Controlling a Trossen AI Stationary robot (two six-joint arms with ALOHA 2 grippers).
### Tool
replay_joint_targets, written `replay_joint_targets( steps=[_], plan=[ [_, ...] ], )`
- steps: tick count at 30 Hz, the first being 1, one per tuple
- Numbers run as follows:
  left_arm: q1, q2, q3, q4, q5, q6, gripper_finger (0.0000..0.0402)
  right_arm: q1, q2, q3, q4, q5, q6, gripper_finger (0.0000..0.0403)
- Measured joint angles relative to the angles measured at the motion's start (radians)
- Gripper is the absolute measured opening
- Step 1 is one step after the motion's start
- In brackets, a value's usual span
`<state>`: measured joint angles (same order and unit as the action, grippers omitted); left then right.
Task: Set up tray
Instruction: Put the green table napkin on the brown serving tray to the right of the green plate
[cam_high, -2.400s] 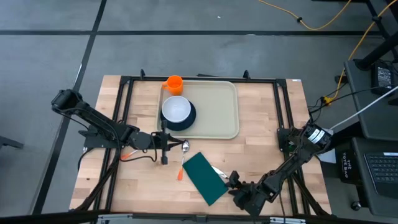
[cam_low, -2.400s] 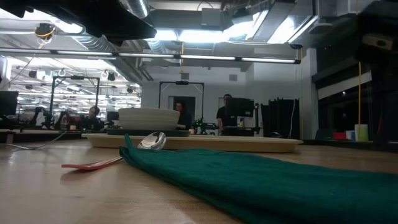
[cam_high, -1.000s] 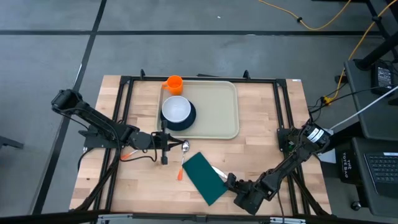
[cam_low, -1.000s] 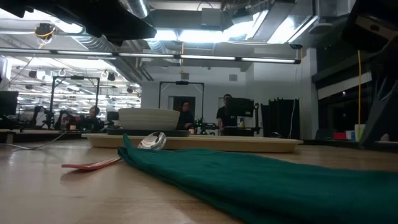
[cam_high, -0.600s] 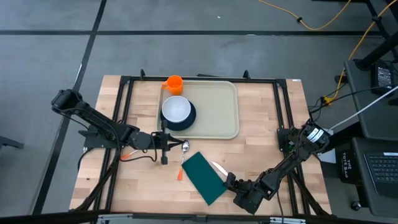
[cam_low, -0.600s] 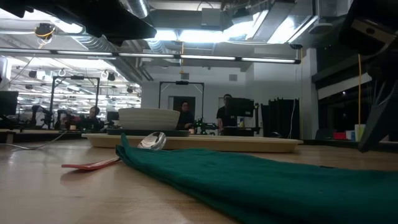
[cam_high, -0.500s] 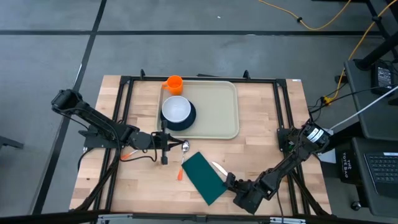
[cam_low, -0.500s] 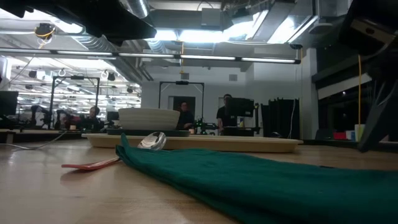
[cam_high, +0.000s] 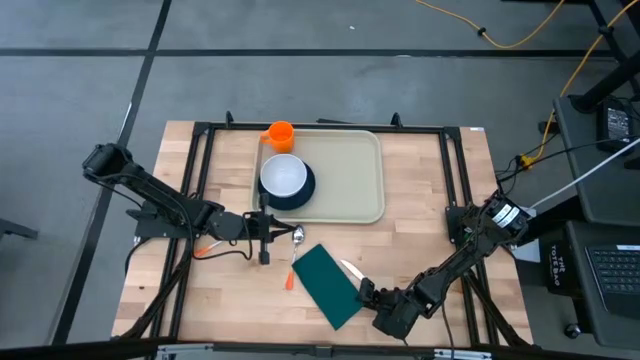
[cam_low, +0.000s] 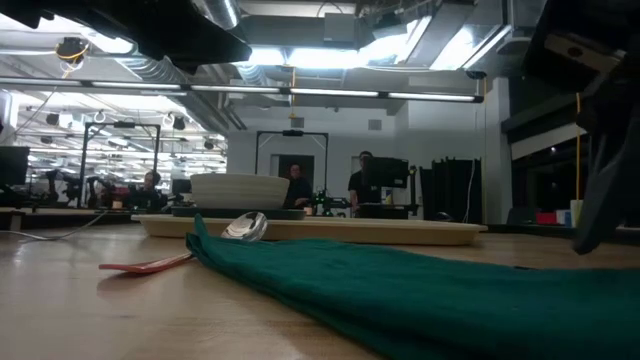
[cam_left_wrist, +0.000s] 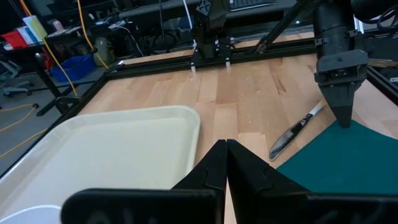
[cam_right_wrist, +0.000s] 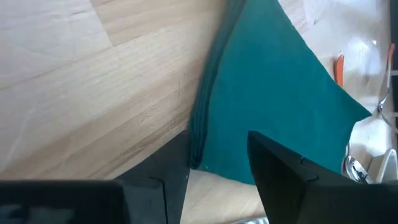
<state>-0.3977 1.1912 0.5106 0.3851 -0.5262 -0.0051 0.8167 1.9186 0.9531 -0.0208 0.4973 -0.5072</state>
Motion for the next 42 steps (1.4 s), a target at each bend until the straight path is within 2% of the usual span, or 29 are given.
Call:
replay_joint_targets(
  steps=[16, 22, 28, 33, 42],
  plan=[
    [0.000, 0.000, 0.000, 0.000, 0.000, 0.000, 0.0003, -0.007, 0.003, 0.000, 0.001, -0.020, 0.008, 0.0014],
    [0.000, 0.000, 0.000, 0.000, 0.000, 0.000, 0.0004, -0.008, 0.004, -0.001, 0.016, -0.013, 0.136, 0.0014],
    [0.000, 0.000, 0.000, 0.000, 0.003, 0.000, 0.0003, -0.008, -0.004, -0.001, 0.016, -0.010, 0.196, 0.0014],
    [0.000, 0.000, 0.000, 0.000, 0.054, 0.000, 0.0007, -0.008, -0.073, -0.001, 0.006, -0.005, 0.245, 0.0014],
    [0.000, 0.000, 0.000, 0.000, 0.068, 0.000, 0.0008, -0.009, -0.218, -0.001, -0.046, -0.005, 0.242, 0.0014]
  ],
)
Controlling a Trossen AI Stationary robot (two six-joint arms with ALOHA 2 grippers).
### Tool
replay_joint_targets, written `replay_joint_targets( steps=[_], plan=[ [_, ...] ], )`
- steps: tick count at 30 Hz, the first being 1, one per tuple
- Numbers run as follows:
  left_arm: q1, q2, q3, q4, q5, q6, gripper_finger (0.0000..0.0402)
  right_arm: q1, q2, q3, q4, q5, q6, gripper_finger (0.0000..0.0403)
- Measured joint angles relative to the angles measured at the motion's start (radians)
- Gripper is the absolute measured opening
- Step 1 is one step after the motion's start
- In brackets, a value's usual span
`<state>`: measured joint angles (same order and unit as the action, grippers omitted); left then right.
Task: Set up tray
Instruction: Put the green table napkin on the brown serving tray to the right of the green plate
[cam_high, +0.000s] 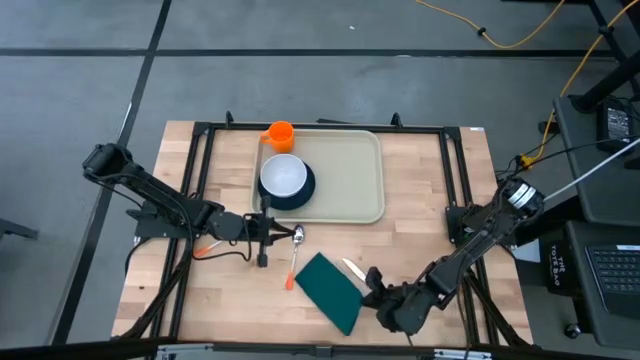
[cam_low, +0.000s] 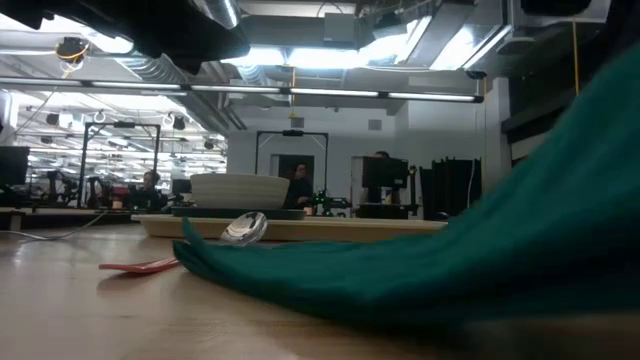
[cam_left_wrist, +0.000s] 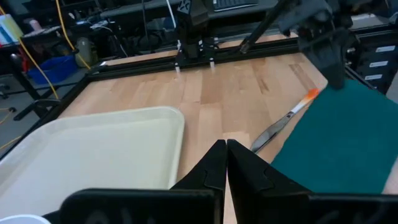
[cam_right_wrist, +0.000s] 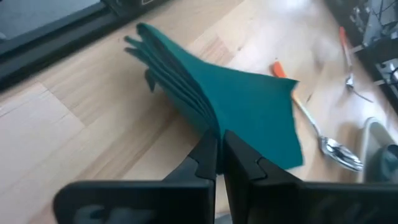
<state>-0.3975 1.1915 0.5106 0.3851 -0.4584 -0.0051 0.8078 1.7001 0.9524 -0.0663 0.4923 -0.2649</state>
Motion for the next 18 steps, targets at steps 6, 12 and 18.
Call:
replay_joint_targets(
  steps=[6, 12, 18],
  plan=[
    [0.000, 0.000, 0.000, 0.000, 0.000, 0.000, 0.0007, -0.008, -0.078, 0.000, -0.062, 0.003, -0.001, 0.0014],
    [0.000, 0.000, 0.000, 0.000, 0.000, 0.000, 0.0008, -0.036, -0.145, 0.001, -0.115, 0.003, -0.002, 0.0014],
    [0.000, 0.000, 0.000, 0.000, 0.000, 0.000, 0.0005, -0.075, -0.169, 0.118, -0.298, 0.002, -0.004, 0.0014]
  ],
)
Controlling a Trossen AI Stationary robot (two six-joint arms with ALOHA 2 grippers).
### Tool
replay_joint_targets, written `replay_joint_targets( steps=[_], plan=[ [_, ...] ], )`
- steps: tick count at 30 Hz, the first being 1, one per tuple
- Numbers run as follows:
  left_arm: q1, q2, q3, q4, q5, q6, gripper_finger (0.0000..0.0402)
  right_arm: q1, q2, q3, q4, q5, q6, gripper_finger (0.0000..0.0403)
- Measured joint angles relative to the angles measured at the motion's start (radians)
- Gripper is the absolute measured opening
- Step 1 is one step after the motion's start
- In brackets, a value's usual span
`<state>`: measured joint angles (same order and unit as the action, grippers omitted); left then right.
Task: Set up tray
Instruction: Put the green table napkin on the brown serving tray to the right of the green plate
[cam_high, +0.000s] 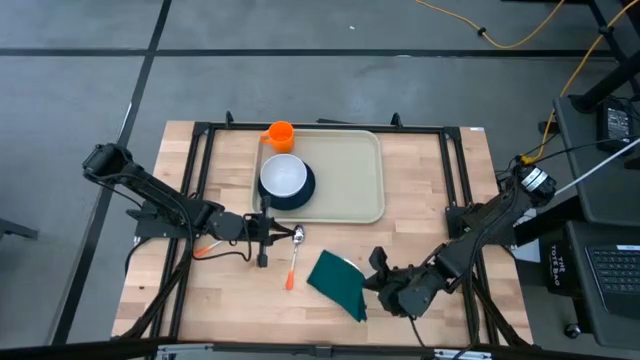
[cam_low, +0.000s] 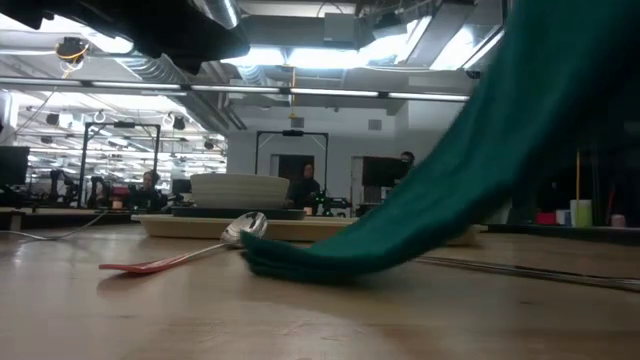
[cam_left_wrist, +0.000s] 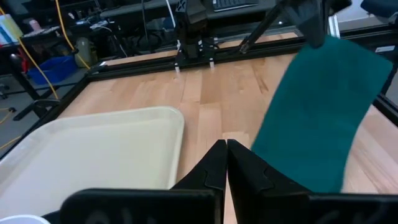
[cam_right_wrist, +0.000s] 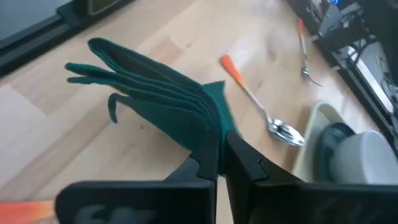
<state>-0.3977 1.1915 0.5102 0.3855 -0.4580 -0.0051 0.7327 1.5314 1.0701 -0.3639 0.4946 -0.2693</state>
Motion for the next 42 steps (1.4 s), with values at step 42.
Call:
replay_joint_targets(
  steps=[42],
  plan=[
    [0.000, 0.000, 0.000, 0.000, 0.000, 0.000, 0.0005, -0.756, -0.009, 0.523, -0.519, -0.228, 0.030, 0.0013]
  ],
)
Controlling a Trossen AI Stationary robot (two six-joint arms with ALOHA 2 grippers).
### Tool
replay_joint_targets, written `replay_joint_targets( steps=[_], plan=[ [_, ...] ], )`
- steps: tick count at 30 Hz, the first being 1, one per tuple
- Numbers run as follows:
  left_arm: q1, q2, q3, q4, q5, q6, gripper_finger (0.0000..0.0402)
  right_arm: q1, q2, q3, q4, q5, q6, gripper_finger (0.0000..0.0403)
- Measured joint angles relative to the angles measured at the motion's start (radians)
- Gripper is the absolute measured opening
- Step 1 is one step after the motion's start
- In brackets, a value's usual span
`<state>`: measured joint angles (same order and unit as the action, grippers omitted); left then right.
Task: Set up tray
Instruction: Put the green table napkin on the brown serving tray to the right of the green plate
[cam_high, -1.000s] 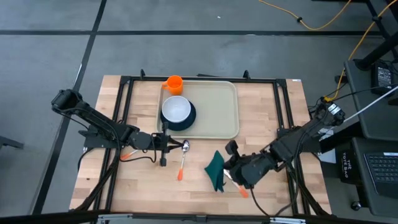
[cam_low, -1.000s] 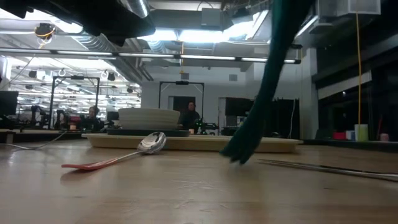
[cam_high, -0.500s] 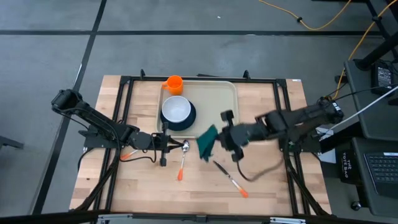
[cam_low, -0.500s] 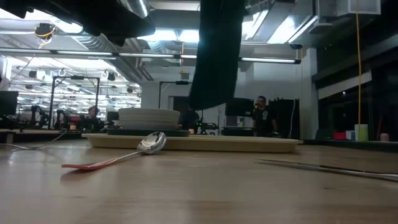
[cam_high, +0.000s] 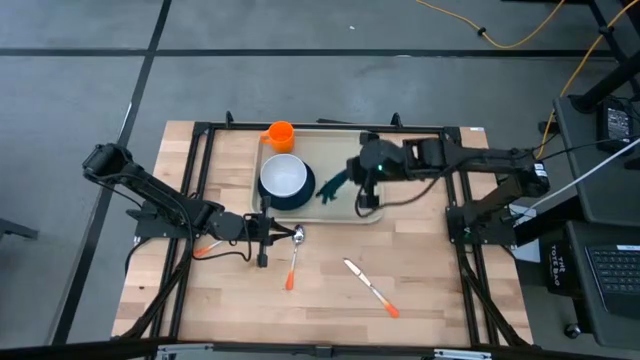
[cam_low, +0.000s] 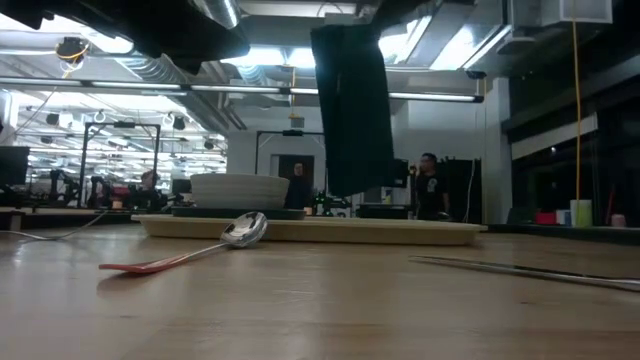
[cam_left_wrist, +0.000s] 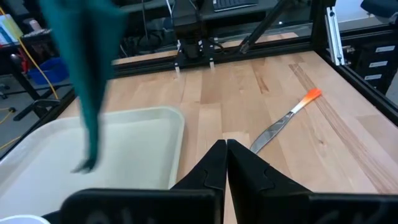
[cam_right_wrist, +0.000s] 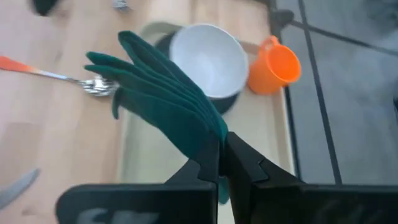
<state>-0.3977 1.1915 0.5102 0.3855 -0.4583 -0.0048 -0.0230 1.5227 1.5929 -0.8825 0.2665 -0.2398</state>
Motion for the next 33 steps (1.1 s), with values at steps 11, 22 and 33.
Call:
replay_joint_targets(
  steps=[11, 22, 33],
  plan=[
    [0.000, 0.000, 0.000, 0.000, 0.005, 0.000, 0.0004, -0.150, 0.000, 0.000, 0.008, 0.002, 0.030, 0.0013],
    [0.032, -0.077, -0.001, -0.076, 0.050, 0.048, 0.0003, -0.266, 0.003, 0.001, 0.116, 0.004, -0.022, 0.0013],
    [0.095, -0.206, 0.000, -0.307, -0.093, -0.008, 0.0003, -0.343, 0.060, 0.002, 0.173, 0.003, -0.036, 0.0013]
  ],
)
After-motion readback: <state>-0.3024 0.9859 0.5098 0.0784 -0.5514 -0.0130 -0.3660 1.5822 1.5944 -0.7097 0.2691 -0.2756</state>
